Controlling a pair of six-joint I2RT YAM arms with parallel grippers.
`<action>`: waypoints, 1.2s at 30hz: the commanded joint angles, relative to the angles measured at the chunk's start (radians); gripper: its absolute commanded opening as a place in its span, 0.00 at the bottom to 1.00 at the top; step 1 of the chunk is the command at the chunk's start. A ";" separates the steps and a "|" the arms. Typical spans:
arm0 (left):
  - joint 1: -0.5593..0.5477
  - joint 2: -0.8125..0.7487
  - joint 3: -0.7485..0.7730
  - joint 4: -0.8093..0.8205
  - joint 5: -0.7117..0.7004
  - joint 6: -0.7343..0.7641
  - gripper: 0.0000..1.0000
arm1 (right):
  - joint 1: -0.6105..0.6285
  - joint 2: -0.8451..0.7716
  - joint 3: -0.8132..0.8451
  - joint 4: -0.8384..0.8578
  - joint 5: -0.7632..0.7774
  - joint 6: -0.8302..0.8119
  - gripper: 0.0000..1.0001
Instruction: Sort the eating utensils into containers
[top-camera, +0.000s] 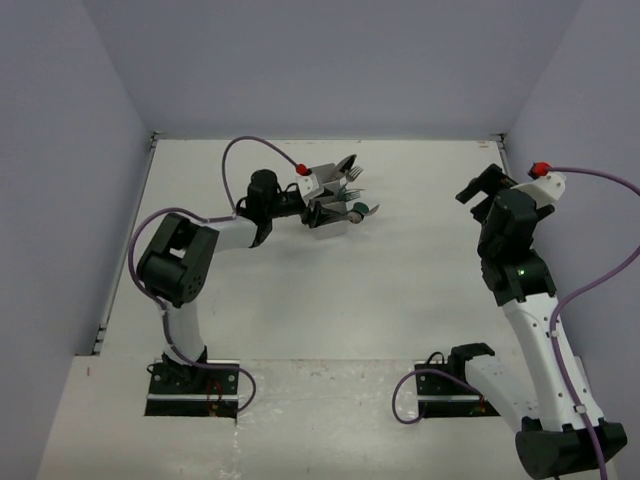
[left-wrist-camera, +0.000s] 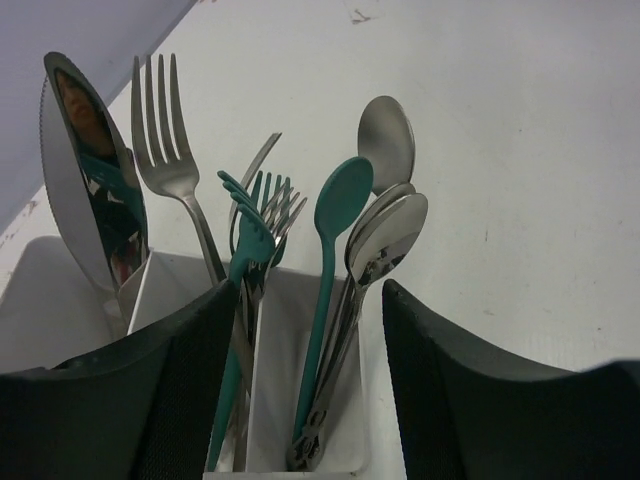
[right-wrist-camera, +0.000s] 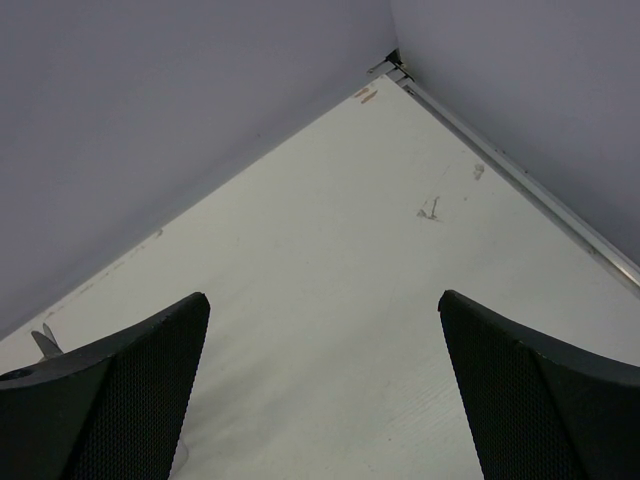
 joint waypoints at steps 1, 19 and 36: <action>0.004 -0.098 -0.004 -0.068 -0.060 0.081 0.62 | -0.005 -0.014 0.005 0.031 -0.006 0.010 0.99; 0.016 -0.454 0.346 -1.040 -1.267 -0.570 1.00 | -0.005 -0.023 -0.141 -0.011 -0.206 0.151 0.99; 0.182 -0.790 -0.189 -1.176 -1.340 -0.943 1.00 | -0.005 -0.091 -0.257 0.014 -0.353 0.151 0.99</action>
